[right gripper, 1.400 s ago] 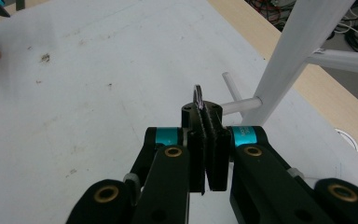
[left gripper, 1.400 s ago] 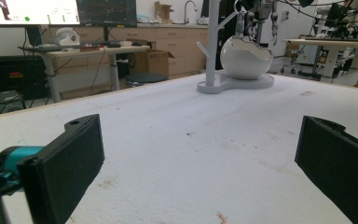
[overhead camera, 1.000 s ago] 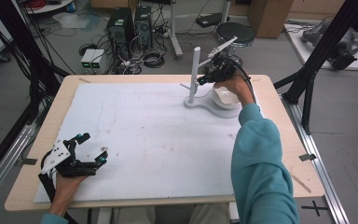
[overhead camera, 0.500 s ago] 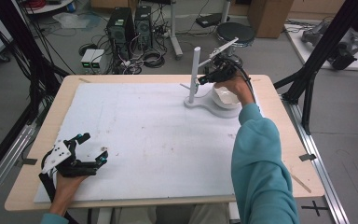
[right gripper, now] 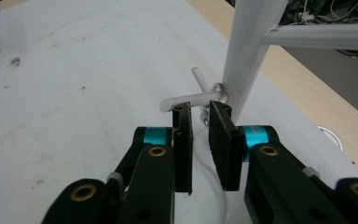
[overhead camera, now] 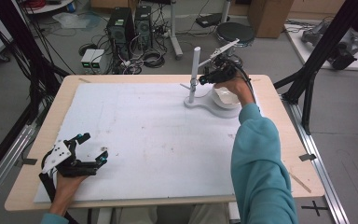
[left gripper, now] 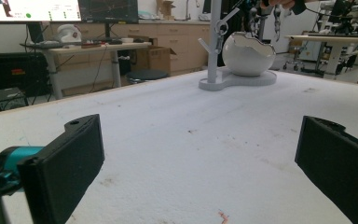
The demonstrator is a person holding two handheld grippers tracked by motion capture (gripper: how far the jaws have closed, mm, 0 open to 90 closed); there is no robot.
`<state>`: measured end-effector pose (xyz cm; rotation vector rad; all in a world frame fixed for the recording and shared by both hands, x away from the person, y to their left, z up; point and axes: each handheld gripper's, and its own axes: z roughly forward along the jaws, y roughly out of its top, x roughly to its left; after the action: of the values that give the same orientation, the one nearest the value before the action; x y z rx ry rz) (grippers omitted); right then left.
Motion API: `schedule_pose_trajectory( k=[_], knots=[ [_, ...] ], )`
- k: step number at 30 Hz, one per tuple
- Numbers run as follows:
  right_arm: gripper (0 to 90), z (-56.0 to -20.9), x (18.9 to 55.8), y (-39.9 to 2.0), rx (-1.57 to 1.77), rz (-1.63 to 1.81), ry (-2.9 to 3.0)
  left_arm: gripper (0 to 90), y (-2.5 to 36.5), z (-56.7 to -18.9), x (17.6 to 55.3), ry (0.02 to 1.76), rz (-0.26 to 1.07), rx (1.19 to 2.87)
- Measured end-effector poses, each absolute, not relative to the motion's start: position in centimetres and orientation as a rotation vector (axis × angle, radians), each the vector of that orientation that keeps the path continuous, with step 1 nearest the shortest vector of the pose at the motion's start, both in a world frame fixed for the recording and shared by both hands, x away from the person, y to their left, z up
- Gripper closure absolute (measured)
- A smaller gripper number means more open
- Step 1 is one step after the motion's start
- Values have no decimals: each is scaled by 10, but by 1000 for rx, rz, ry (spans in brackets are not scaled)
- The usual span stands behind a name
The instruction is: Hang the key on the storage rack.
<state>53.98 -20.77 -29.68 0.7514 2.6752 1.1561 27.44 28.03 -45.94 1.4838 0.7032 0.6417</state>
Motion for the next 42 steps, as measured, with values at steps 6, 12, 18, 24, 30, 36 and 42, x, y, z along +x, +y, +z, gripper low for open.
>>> schedule_pose_trajectory(
  k=[6, 12, 18, 24, 30, 36, 42],
  knots=[
    [504, -289, 529, -210, 768, 1177, 2634, 17, 281, -459, 274, 703, 639, 1479],
    [5, -263, 492, -216, 862, 1205, 2496, 17, 281, -460, 275, 715, 636, 1470],
    [4, -252, 451, -226, 800, 1305, 2436, 17, 281, -459, 275, 708, 637, 1479],
    [5, -269, 414, -242, 694, 1377, 2374, 17, 281, -459, 274, 710, 641, 1477],
    [5, -321, 367, -273, 653, 1528, 2207, 17, 280, -460, 273, 705, 652, 1473],
    [5, -365, 342, -294, 660, 1653, 2057, 17, 281, -460, 273, 708, 659, 1471],
    [5, -397, 331, -307, 694, 1676, 2029, 17, 281, -460, 270, 705, 670, 1461]
  ],
)
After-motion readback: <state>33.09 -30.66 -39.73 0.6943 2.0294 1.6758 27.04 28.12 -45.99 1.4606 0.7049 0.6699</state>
